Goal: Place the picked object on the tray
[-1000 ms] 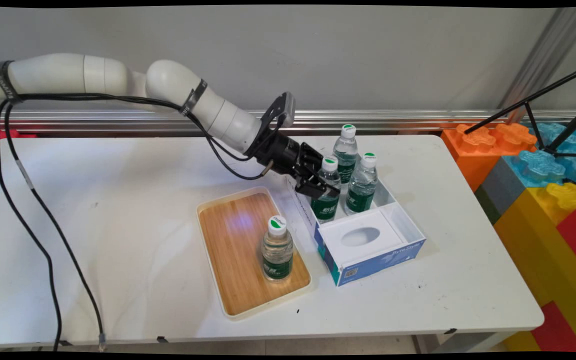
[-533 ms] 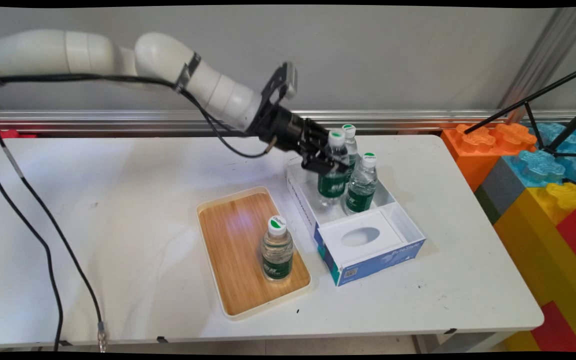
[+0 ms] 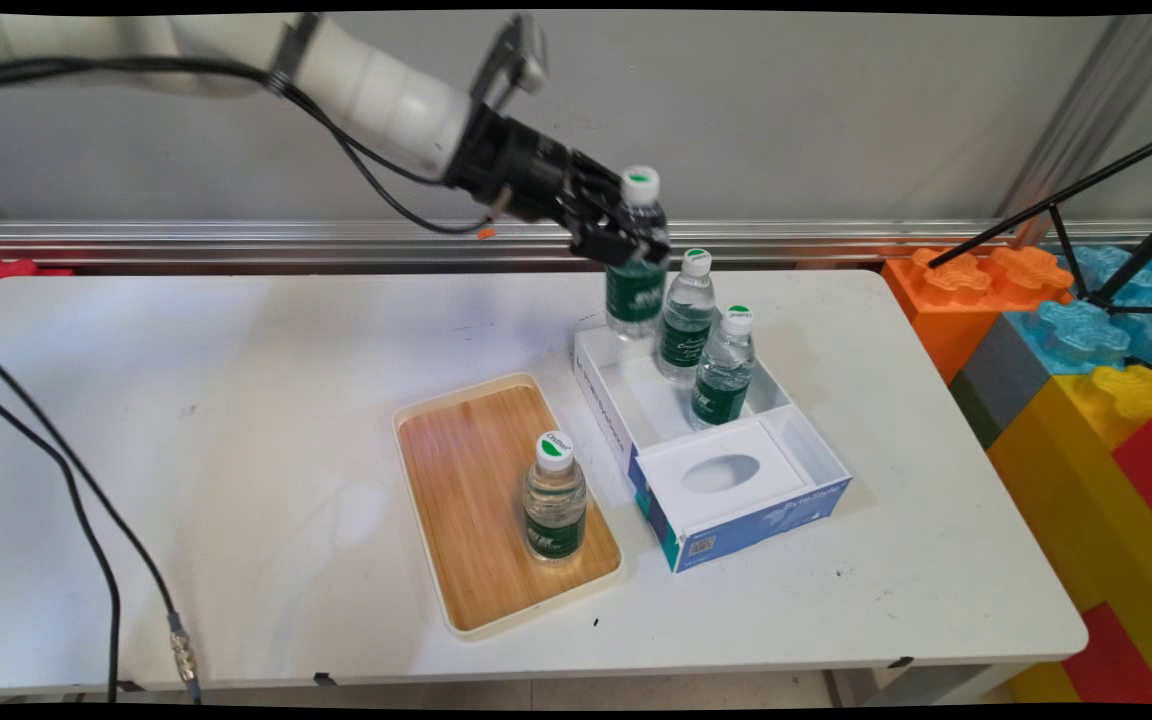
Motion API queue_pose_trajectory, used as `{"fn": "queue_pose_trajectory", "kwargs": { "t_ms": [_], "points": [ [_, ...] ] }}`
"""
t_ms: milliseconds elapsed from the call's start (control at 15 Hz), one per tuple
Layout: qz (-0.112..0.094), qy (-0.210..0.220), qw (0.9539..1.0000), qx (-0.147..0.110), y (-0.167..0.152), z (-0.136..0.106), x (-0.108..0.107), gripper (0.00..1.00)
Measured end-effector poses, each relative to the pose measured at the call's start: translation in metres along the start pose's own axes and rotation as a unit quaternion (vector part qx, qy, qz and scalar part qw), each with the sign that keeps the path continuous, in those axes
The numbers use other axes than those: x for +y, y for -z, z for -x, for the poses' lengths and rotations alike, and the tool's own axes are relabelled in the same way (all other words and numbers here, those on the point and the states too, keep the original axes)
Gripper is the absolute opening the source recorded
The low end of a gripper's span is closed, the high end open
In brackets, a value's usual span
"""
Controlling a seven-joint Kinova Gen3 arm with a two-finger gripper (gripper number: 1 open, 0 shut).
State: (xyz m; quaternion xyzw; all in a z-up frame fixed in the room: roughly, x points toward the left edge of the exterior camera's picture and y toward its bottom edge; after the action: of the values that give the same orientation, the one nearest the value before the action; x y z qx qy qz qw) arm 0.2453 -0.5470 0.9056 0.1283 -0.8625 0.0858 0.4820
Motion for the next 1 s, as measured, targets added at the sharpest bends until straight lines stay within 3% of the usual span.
{"fn": "queue_pose_trajectory", "kwargs": {
  "t_ms": [400, 600, 1000],
  "points": [
    [-0.02, 0.016, 0.9996, -0.014, 0.055, 0.015, -0.001, 0.0],
    [-0.018, 0.02, 0.9993, -0.028, 0.084, 0.041, 0.004, 0.0],
    [-0.004, 0.023, 0.9986, -0.048, 0.112, 0.083, 0.021, 0.0]
  ]
}}
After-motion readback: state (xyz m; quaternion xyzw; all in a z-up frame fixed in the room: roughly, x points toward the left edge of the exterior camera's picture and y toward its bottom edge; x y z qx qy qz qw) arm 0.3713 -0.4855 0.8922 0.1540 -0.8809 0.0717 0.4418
